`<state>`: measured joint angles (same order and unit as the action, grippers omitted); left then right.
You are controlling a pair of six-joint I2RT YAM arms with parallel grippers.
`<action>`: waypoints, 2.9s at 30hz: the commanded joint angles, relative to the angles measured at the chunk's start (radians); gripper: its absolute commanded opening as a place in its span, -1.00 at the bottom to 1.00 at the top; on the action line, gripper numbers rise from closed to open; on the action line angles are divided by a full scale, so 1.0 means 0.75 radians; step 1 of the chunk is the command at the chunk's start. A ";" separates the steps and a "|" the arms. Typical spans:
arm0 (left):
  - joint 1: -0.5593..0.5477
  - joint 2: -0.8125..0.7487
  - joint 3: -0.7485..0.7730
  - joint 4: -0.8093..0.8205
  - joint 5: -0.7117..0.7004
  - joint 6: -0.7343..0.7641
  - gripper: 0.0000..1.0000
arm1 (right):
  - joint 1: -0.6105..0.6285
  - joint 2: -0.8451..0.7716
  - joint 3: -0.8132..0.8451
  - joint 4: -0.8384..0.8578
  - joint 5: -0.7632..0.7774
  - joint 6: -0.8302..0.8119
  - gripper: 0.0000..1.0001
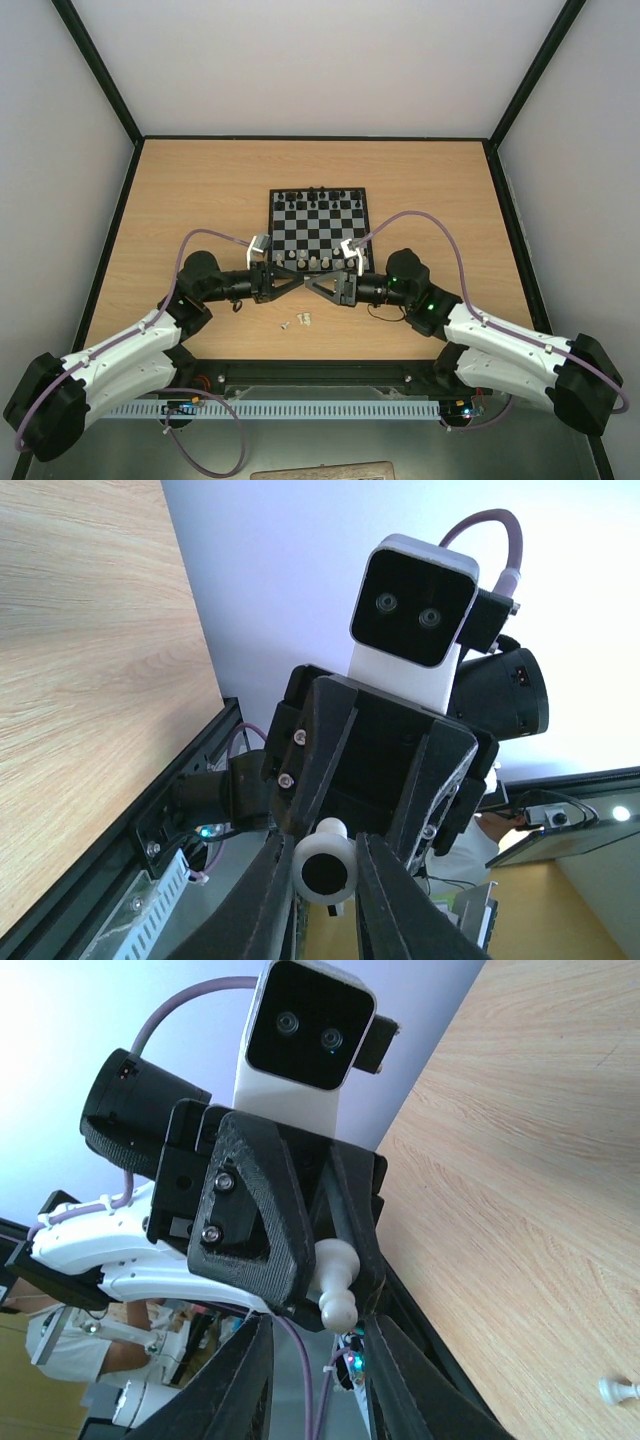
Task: Set up the chess pieces on the board
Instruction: Adjust the chess piece, then place the chess piece on the chessboard.
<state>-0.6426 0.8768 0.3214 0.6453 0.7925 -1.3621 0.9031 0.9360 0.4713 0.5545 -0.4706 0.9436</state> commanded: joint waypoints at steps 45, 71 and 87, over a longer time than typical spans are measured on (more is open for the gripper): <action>0.164 -0.043 0.155 -0.455 0.010 0.352 0.28 | -0.047 0.059 0.261 -0.464 0.111 -0.278 -0.95; 0.470 -0.092 0.219 -1.053 -0.110 0.821 0.51 | -0.047 1.114 1.271 -1.547 0.880 -0.712 -0.96; 0.591 -0.094 0.176 -1.073 0.036 0.907 0.51 | -0.052 1.474 1.596 -1.782 0.985 -0.744 -0.93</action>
<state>-0.2188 0.8124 0.4709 -0.1425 0.7712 -0.7105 0.8696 2.0155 1.6333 -0.6762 0.2413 0.4019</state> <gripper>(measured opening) 0.756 0.049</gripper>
